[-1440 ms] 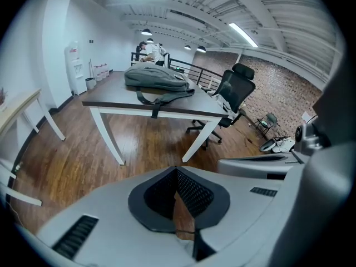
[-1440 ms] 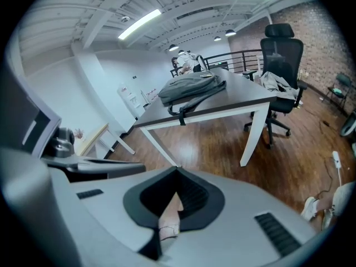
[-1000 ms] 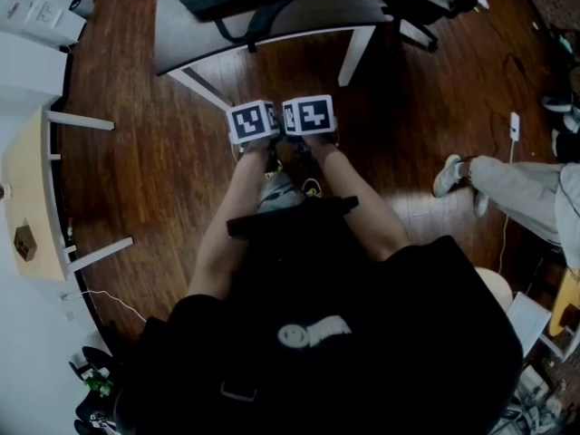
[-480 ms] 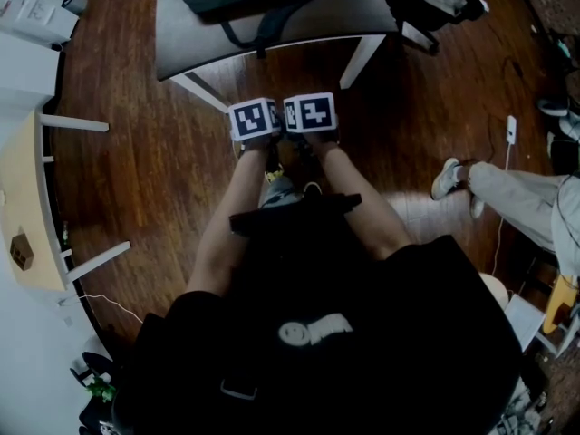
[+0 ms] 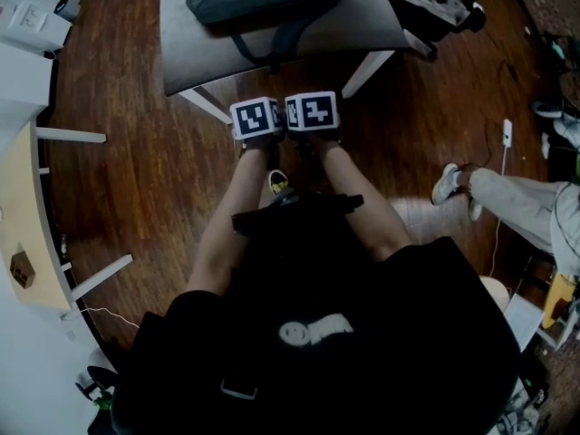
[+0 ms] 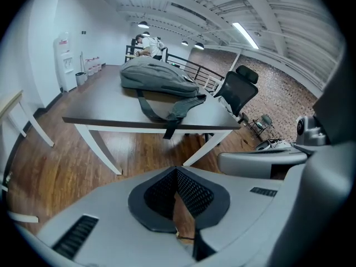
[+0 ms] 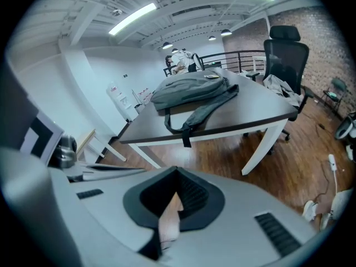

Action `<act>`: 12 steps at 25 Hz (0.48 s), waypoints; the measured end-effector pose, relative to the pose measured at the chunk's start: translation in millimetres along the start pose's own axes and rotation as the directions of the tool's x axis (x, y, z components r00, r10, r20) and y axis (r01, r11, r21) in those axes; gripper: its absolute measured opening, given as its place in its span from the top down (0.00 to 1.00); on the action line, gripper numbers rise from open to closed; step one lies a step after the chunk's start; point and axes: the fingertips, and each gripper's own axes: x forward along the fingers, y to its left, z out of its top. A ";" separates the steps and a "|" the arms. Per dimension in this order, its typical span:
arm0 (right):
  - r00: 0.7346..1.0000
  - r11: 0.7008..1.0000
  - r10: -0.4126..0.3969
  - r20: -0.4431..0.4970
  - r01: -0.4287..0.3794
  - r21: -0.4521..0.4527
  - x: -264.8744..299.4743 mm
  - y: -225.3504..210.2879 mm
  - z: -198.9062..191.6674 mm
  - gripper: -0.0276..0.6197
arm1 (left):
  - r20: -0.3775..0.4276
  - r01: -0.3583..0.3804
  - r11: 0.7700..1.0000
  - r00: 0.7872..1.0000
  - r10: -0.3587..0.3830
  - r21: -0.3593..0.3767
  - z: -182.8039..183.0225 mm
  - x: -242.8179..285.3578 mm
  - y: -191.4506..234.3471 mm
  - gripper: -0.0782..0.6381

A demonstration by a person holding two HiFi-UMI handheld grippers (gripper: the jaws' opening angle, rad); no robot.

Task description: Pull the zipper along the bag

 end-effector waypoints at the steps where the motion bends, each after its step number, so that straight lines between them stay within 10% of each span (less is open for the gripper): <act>1: 1.000 1.000 -0.009 -0.010 0.009 0.005 0.8 1.1 0.3 0.93 | -0.003 -0.002 1.000 1.000 0.002 0.002 2.7 -0.3 3.4 0.89; 12: 0.998 0.998 -0.054 0.024 0.054 -0.026 8.0 14.6 27.6 0.93 | -0.002 0.058 0.998 0.998 -0.058 0.003 25.7 -0.3 12.0 0.89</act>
